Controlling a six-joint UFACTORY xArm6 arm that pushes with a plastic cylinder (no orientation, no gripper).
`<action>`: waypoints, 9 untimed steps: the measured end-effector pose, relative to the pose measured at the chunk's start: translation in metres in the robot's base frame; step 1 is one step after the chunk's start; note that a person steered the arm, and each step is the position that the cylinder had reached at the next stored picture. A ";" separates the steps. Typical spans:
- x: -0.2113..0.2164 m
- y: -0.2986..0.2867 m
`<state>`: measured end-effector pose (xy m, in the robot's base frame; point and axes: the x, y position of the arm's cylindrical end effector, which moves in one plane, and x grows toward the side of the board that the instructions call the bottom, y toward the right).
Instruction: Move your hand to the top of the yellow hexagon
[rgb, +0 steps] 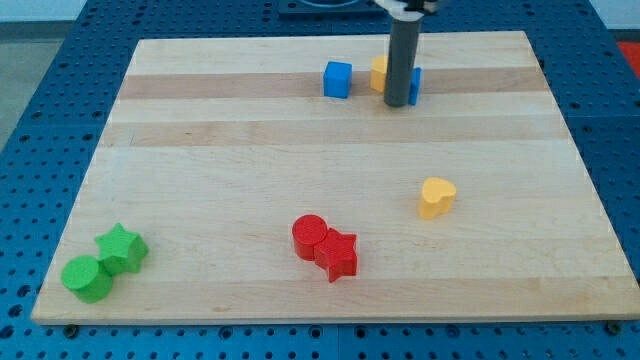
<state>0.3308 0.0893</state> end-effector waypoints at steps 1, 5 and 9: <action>-0.026 -0.014; -0.122 -0.184; -0.139 -0.173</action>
<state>0.1919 -0.0834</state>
